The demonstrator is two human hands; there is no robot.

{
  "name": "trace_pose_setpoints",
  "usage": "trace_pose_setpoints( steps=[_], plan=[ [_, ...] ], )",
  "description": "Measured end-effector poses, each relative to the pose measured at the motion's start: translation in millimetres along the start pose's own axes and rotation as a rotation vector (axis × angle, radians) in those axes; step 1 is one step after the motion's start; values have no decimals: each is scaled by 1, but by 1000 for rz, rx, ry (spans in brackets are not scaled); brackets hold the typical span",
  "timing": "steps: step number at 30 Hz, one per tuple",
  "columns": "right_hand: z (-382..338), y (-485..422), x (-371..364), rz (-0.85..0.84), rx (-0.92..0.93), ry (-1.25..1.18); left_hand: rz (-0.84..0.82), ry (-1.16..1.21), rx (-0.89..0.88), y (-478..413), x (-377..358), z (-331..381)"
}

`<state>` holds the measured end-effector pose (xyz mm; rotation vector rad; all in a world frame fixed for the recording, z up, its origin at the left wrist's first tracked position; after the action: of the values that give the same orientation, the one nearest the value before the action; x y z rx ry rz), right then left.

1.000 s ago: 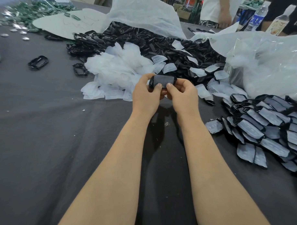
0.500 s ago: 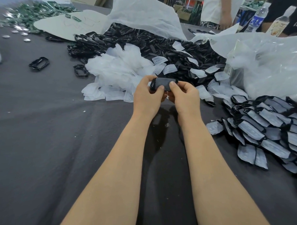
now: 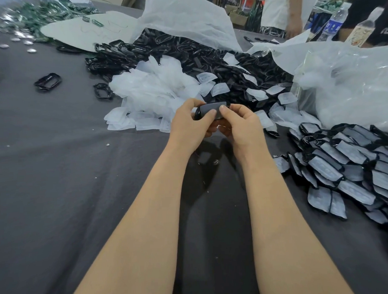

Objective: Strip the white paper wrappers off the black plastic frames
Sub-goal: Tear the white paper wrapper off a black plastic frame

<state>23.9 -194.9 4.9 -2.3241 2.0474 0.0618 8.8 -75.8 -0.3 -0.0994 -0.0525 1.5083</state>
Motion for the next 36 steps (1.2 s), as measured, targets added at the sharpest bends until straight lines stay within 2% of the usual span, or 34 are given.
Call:
trace_pose_setpoints(
  steps=[4, 8, 12, 15, 19, 23, 30, 32, 36],
  plan=[
    [-2, 3, -2, 49, 54, 80, -53, -1, 25, 1, -2, -1],
    [-11, 10, -6, 180, 216, 377, 0, -16, 6, 2, -3, 1],
    [-17, 15, -13, 216, 340, 562, 44, -81, -12, 3, -3, 3],
    [-17, 15, -14, 228, 366, 615, 62, -116, -22, 4, -4, 5],
    [-15, 13, -15, 247, 367, 592, 85, -172, -63, 4, -4, 6],
    [-12, 10, -10, 223, 328, 437, 46, -157, -87, 3, -5, 4],
    [-2, -1, 0, 3, 75, 14, -47, -29, -41, 2, -4, 3],
    [0, -3, 0, -31, 36, 0, -62, -38, -30, 2, -4, 3],
    [1, -3, 0, 4, 40, 65, -61, -45, -24, 1, -5, 1]
  ],
)
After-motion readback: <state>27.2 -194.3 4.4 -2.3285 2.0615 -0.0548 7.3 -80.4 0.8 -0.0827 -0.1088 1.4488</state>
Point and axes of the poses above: each hand's wrist, its own y-axis away from the middle knuckle, its own x-axis out of the back of the hand, z = x × y, the point moved 4 cm from there along -y, towards the middle knuckle, and after that the axes turned 13 degrees about -z, right-handed, at the moved point
